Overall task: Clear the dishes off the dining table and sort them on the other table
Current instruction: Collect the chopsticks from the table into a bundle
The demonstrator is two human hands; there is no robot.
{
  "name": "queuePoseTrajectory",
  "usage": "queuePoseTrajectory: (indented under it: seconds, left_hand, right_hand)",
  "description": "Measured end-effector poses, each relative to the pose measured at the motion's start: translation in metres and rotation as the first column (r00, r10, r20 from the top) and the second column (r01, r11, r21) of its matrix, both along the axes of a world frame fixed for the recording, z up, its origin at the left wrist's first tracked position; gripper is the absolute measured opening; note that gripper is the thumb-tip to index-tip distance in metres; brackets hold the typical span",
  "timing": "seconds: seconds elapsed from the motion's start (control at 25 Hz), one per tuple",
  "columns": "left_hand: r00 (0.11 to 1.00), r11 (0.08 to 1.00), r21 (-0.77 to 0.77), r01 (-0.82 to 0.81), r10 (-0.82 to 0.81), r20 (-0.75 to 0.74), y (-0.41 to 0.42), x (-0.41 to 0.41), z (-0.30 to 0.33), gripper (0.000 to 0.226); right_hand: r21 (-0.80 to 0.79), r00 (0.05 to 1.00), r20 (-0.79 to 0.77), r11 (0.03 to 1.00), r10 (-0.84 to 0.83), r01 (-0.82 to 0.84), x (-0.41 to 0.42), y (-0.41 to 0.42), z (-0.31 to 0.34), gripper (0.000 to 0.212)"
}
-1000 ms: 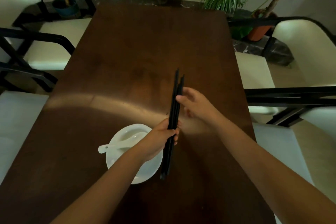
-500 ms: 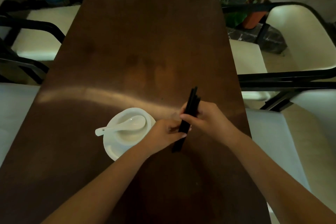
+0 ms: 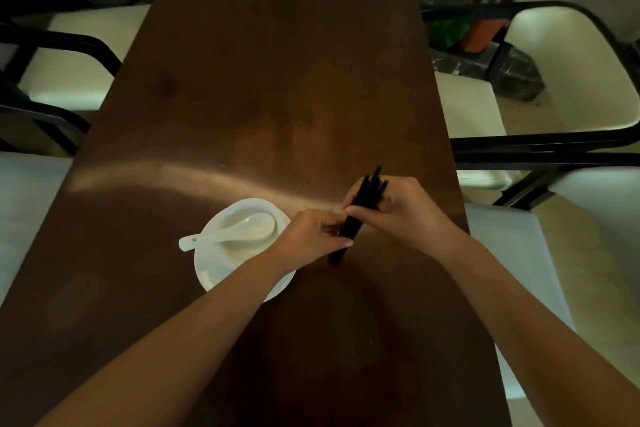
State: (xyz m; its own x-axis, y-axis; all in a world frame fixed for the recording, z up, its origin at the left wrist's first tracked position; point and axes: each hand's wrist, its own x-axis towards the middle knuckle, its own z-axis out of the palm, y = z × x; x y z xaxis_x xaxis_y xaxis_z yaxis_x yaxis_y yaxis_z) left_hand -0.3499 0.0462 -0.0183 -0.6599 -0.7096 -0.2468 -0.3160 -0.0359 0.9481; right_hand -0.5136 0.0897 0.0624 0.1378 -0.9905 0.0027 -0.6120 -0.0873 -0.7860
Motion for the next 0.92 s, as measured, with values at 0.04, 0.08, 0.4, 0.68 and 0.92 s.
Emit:
queuePoseTrajectory:
  seconds: [0.04,0.08,0.4,0.68,0.92]
  left_hand:
    - [1.000,1.000,0.019,0.013,-0.014,0.019,0.000,-0.002,-0.002,0.028]
    - [0.999,0.999,0.032,0.021,-0.022,0.027,0.000,-0.003,-0.003,0.028]
    - [0.985,0.857,0.486,0.170,-0.166,-0.052,0.013,0.018,-0.003,0.014]
    - [0.679,0.253,0.950,-0.185,0.731,-0.063,0.035,0.037,0.000,0.046]
    - [0.374,0.150,0.972,-0.182,0.924,-0.073,0.032,0.027,0.016,0.041]
  right_hand:
    - [0.032,0.999,0.029,0.999,-0.023,0.022,-0.003,-0.002,-0.001,0.004]
    - [0.063,0.997,0.062,0.997,-0.049,0.045,-0.006,-0.004,-0.003,0.003]
    - [0.382,0.826,0.480,0.918,-0.295,0.106,-0.047,-0.033,-0.013,0.010]
    - [0.347,0.696,0.614,0.919,-0.373,0.187,-0.047,-0.046,0.005,0.013]
    - [0.148,0.737,0.611,0.956,-0.289,0.253,-0.010,-0.041,0.035,0.011]
